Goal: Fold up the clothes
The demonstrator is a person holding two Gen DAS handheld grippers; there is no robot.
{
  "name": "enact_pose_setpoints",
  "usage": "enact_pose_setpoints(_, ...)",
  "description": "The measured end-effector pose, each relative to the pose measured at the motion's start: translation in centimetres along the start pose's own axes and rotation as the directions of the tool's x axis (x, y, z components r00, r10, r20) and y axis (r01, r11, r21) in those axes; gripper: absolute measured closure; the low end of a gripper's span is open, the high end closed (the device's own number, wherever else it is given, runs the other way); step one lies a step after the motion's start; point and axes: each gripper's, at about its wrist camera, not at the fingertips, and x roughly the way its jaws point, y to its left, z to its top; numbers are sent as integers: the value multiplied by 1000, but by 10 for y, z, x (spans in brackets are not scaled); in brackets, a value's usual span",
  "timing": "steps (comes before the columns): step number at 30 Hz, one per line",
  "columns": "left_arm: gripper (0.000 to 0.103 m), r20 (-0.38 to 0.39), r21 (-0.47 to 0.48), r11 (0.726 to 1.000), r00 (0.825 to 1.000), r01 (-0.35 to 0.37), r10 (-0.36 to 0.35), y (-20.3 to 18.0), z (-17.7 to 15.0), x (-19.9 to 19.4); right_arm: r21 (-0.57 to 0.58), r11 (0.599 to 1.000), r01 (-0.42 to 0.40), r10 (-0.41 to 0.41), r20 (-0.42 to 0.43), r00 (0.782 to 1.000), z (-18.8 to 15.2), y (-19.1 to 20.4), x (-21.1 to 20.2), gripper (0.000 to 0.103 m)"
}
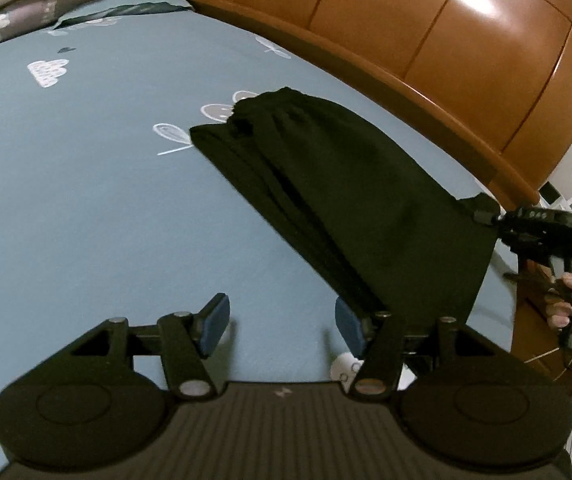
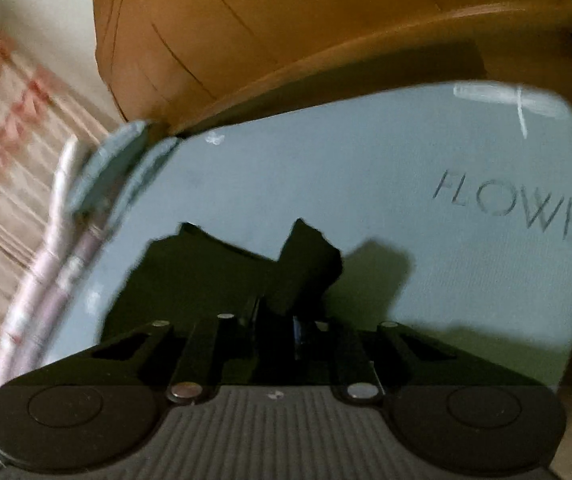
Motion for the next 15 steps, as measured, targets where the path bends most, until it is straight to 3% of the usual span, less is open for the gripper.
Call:
enact_pose_setpoints(2,42,2,-2,1000,1000,-15,15,2,-3,-5,-15,998,64,-65,-26,998,-3,-2,3,76)
enact_pose_setpoints(5,39,10,1,999,999,-42,42,4,-5,-13,-21,994,110,-110,-21,994,-8,-4,-9,72)
enact_pose_setpoints(9,38,11,11,997,997,-74,74,8,-9,-20,-104,976,191,-186,50,981,-11,19,-41,66)
enact_pose_setpoints(12,37,19,-4,995,995,-98,98,11,-12,-21,-237,957,169,-150,98,984,-7,56,-50,54)
enact_pose_setpoints(15,37,25,-42,992,993,-116,117,14,-16,-24,-389,917,94,-68,79,995,-6,98,-35,48)
